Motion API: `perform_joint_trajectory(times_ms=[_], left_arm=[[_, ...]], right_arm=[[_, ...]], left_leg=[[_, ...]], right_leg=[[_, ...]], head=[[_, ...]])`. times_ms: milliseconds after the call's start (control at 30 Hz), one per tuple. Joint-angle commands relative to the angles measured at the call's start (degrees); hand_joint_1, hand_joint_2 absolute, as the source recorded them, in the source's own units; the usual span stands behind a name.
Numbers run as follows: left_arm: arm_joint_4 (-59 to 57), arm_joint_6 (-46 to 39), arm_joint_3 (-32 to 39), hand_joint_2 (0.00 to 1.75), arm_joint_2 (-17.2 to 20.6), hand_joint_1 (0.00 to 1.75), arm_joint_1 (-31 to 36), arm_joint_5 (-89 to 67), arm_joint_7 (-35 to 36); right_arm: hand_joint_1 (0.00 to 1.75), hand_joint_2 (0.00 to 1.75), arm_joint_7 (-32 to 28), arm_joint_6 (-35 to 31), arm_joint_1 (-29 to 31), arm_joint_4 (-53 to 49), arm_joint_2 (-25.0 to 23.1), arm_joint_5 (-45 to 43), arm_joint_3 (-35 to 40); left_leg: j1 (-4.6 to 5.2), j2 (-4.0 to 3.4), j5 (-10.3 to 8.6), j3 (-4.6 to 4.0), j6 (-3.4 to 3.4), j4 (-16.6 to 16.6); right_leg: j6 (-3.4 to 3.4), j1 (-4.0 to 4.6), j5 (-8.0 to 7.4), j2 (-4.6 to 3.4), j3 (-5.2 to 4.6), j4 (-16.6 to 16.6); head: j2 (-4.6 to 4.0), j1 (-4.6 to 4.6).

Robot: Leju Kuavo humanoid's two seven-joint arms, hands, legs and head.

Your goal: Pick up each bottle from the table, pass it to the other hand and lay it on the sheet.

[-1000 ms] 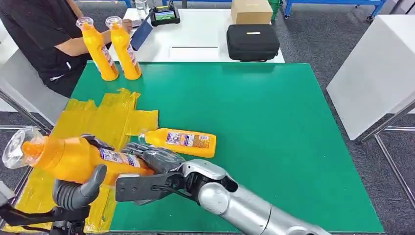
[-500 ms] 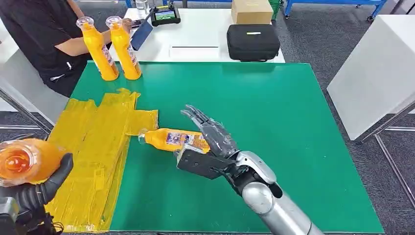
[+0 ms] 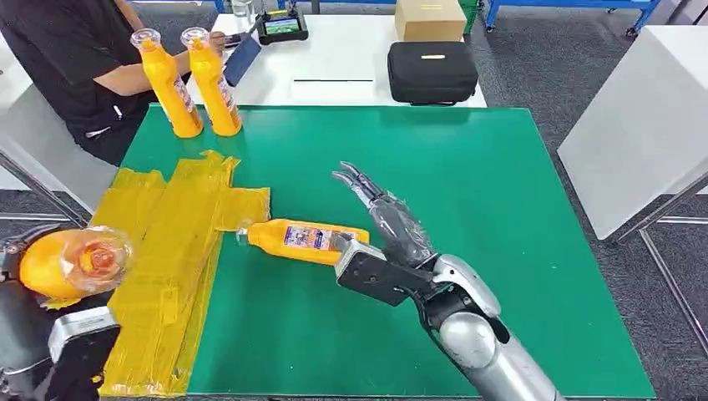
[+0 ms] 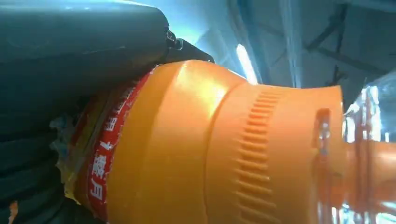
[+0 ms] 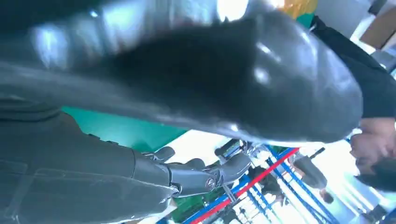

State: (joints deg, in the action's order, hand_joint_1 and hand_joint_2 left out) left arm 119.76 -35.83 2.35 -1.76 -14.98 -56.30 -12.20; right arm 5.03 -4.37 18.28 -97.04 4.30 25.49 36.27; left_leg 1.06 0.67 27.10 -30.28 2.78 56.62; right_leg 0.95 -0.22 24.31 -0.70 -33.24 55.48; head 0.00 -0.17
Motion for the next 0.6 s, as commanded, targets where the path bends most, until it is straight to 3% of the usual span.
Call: perform_joint_trajectory(times_ms=[33,133,267,600], left_arm=[[-28.05,-4.17,-21.81,1.75,15.47,1.75,10.77,-11.68,5.31],[-35.34,-0.96,-29.22,1.75,18.56,1.75,15.81,-14.57,7.94],[-46.26,1.59,-38.09,1.75,21.06,1.75,19.08,-19.19,12.83],[-46.68,0.20,-39.17,1.75,21.58,1.75,19.29,-19.19,13.56]], right_arm=[[0.00,0.00,-1.63,-2.52,-7.44,-5.88,8.43,-0.54,-9.28],[0.00,0.00,-2.82,-2.62,-8.49,-6.24,9.32,-1.76,-9.27],[0.00,0.00,-3.31,-1.19,-6.97,-4.84,8.04,-2.22,-7.50],[0.00,0.00,-3.31,-1.24,-6.61,-4.52,7.98,-2.23,-7.35]], left_leg=[[-0.03,0.60,-0.13,0.22,-0.19,-0.21],[-0.05,0.71,-0.16,0.19,-0.23,-0.18],[0.00,0.20,-0.06,0.24,-0.20,-0.18],[-0.15,-0.15,0.08,0.20,-0.30,-0.02]], right_leg=[[0.00,0.02,0.07,0.69,0.41,-0.20],[0.01,0.04,0.05,0.81,0.45,-0.23],[-0.01,-0.03,0.02,0.28,0.36,-0.14],[-0.17,0.14,-0.04,0.07,0.26,-0.06]], head=[[0.00,0.00],[0.00,0.00],[0.00,0.00],[0.00,0.00]])
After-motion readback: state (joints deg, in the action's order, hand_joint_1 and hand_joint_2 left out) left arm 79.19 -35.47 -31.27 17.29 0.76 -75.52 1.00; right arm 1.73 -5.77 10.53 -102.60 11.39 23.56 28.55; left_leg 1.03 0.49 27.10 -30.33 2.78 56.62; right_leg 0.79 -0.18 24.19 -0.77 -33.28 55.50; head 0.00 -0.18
